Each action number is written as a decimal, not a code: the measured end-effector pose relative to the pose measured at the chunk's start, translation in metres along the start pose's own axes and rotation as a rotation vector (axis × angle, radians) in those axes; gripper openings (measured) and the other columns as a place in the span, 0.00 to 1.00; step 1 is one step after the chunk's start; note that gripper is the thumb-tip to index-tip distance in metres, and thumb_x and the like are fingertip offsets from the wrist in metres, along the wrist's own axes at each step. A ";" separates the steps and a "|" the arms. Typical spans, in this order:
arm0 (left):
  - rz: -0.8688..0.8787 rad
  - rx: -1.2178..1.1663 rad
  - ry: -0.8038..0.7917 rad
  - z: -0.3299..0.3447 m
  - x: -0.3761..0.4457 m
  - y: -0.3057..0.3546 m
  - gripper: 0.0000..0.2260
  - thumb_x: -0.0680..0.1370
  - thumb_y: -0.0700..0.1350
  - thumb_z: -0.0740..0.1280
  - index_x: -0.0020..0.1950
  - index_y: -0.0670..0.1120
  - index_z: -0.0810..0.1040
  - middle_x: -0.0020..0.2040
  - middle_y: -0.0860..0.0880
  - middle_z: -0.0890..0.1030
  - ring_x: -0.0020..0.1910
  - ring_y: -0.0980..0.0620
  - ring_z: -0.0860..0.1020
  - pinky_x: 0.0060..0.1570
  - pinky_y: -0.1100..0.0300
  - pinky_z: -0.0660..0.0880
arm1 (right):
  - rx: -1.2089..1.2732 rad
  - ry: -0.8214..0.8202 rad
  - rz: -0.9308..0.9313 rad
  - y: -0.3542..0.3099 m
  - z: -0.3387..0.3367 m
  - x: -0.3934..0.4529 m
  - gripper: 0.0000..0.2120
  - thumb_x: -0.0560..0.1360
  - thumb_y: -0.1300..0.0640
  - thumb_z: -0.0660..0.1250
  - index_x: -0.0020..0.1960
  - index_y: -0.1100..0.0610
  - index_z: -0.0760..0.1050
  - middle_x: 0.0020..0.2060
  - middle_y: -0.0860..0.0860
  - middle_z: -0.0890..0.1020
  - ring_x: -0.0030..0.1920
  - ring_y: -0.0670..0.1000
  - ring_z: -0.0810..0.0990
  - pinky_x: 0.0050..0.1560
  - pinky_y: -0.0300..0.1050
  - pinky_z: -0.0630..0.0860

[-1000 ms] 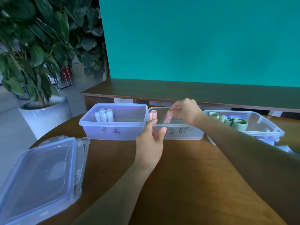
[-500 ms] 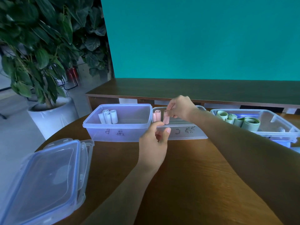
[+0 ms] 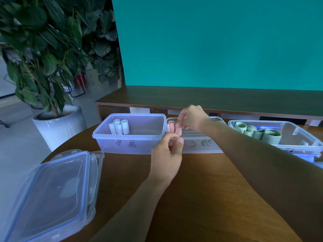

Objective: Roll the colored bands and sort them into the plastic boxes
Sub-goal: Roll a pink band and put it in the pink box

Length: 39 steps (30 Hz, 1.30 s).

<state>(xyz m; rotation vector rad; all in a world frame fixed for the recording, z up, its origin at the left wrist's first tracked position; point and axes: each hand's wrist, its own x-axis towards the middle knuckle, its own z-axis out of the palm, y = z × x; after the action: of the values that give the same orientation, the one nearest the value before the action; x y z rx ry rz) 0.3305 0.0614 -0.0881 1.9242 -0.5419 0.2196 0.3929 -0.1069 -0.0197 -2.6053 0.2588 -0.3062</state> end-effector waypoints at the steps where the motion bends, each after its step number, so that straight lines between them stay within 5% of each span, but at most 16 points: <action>1: 0.000 0.006 -0.005 0.000 0.000 0.000 0.07 0.82 0.52 0.64 0.58 0.53 0.77 0.45 0.63 0.78 0.46 0.68 0.76 0.41 0.80 0.68 | -0.013 0.000 0.001 0.000 0.000 0.000 0.05 0.76 0.61 0.73 0.52 0.57 0.83 0.46 0.53 0.84 0.41 0.51 0.84 0.51 0.43 0.82; 7: 0.007 0.012 -0.011 0.001 -0.002 0.002 0.07 0.82 0.52 0.65 0.59 0.53 0.76 0.48 0.59 0.79 0.47 0.64 0.77 0.41 0.80 0.69 | 0.002 0.011 0.032 0.003 0.003 -0.001 0.05 0.76 0.64 0.73 0.50 0.56 0.85 0.48 0.54 0.84 0.45 0.52 0.84 0.53 0.46 0.83; 15: 0.013 0.001 -0.004 0.000 -0.001 0.001 0.09 0.82 0.53 0.65 0.60 0.52 0.77 0.49 0.58 0.80 0.47 0.64 0.77 0.41 0.79 0.70 | 0.006 -0.035 -0.016 0.012 0.001 -0.006 0.13 0.74 0.60 0.76 0.58 0.56 0.84 0.51 0.51 0.85 0.50 0.49 0.83 0.51 0.35 0.76; 20: 0.008 -0.005 -0.009 0.001 -0.002 0.001 0.09 0.81 0.53 0.65 0.61 0.53 0.77 0.51 0.58 0.80 0.49 0.64 0.77 0.42 0.81 0.70 | -0.011 -0.007 -0.024 0.016 0.000 -0.006 0.13 0.75 0.61 0.75 0.59 0.57 0.82 0.50 0.52 0.86 0.45 0.46 0.81 0.43 0.28 0.72; 24: 0.005 -0.011 -0.011 0.001 -0.001 0.001 0.10 0.81 0.53 0.65 0.62 0.53 0.76 0.53 0.58 0.80 0.50 0.64 0.77 0.42 0.81 0.70 | -0.017 -0.002 -0.011 0.013 -0.001 -0.007 0.13 0.75 0.60 0.74 0.60 0.57 0.81 0.50 0.52 0.85 0.49 0.49 0.83 0.52 0.37 0.77; 28: 0.006 -0.016 -0.007 0.002 -0.001 0.001 0.11 0.81 0.52 0.65 0.63 0.53 0.76 0.54 0.58 0.80 0.50 0.62 0.77 0.41 0.82 0.69 | -0.001 -0.017 -0.011 0.014 -0.005 -0.009 0.11 0.75 0.60 0.75 0.58 0.56 0.82 0.48 0.50 0.84 0.47 0.48 0.83 0.47 0.34 0.76; 33: 0.053 -0.013 0.050 0.001 -0.003 0.002 0.15 0.82 0.51 0.66 0.68 0.52 0.75 0.59 0.54 0.82 0.55 0.56 0.80 0.42 0.81 0.70 | 0.041 0.004 0.006 0.018 -0.022 -0.022 0.10 0.75 0.61 0.74 0.56 0.55 0.82 0.49 0.53 0.85 0.48 0.51 0.84 0.56 0.42 0.80; 39: 0.152 -0.003 0.149 0.005 -0.011 0.009 0.16 0.81 0.49 0.68 0.68 0.49 0.76 0.57 0.53 0.82 0.56 0.55 0.82 0.46 0.75 0.76 | 0.290 0.121 -0.014 0.029 -0.055 -0.079 0.11 0.74 0.58 0.76 0.56 0.55 0.82 0.46 0.51 0.86 0.42 0.49 0.86 0.53 0.43 0.82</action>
<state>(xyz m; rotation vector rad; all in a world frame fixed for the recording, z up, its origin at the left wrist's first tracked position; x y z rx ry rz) 0.3165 0.0572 -0.0864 1.8472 -0.5878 0.4558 0.2990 -0.1385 -0.0007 -2.3067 0.2199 -0.4700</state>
